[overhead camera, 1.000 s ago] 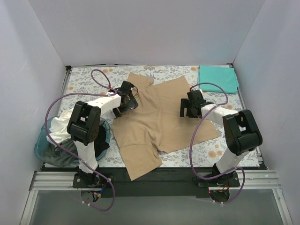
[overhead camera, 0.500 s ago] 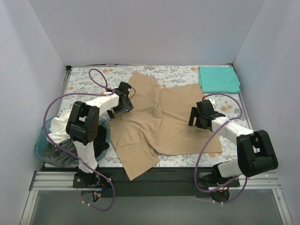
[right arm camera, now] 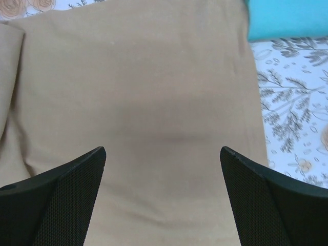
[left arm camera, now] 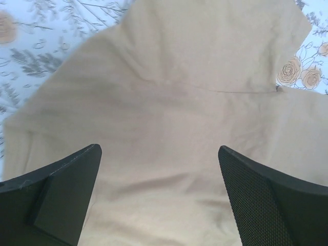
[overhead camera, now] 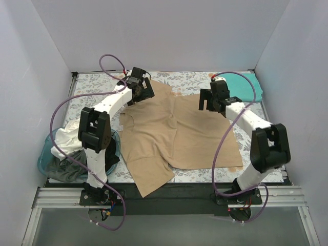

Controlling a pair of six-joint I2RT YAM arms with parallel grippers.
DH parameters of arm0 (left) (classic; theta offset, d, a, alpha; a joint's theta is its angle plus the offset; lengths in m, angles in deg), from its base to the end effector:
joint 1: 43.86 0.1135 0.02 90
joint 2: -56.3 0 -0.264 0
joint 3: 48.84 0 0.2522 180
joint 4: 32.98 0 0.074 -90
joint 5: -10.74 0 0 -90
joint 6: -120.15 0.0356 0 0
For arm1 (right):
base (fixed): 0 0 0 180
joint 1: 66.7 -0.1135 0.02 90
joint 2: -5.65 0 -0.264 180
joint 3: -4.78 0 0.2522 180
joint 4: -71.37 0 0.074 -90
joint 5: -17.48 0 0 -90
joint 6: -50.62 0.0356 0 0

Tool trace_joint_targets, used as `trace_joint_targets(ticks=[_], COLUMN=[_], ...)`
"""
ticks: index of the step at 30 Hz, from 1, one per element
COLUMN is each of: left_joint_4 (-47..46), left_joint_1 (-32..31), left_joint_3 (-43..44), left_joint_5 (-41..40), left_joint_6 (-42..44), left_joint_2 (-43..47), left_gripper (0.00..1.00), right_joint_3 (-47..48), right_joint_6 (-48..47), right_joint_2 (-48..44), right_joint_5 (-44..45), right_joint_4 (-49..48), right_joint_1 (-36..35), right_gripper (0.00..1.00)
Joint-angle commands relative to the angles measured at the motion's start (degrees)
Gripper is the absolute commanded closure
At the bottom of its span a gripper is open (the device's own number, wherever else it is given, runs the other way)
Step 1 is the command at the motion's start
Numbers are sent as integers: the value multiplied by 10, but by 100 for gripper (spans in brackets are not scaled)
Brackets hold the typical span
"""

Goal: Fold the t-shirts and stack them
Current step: Flatten the tshirt out

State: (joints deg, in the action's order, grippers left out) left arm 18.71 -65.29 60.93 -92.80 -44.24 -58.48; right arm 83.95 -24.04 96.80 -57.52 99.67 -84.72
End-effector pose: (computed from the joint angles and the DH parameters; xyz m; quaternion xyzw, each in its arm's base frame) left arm 0.4140 -0.1536 0.2404 -0.4544 0.8365 -0.1354 0.2745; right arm 0.3401 0.1010 0.2550 0.0338 0.9006 0.0062 0.4333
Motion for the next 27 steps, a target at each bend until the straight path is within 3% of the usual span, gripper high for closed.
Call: trace_joint_targets(ticks=[1, 14, 27], left_joint_4=[24, 31, 69], left_joint_1=[5, 62, 109], left_joint_3=[62, 136, 338], left_joint_5=[41, 58, 76], left_joint_6=[26, 23, 69], left_joint_2=[-71, -214, -354], left_gripper=[2, 2, 2], right_joint_3=[64, 243, 407], right_joint_6=[-40, -57, -49], right_joint_2=[70, 307, 444], right_joint_5=[-27, -50, -98], right_joint_4=[2, 6, 44], right_joint_1=[2, 18, 65], right_gripper=[2, 2, 2])
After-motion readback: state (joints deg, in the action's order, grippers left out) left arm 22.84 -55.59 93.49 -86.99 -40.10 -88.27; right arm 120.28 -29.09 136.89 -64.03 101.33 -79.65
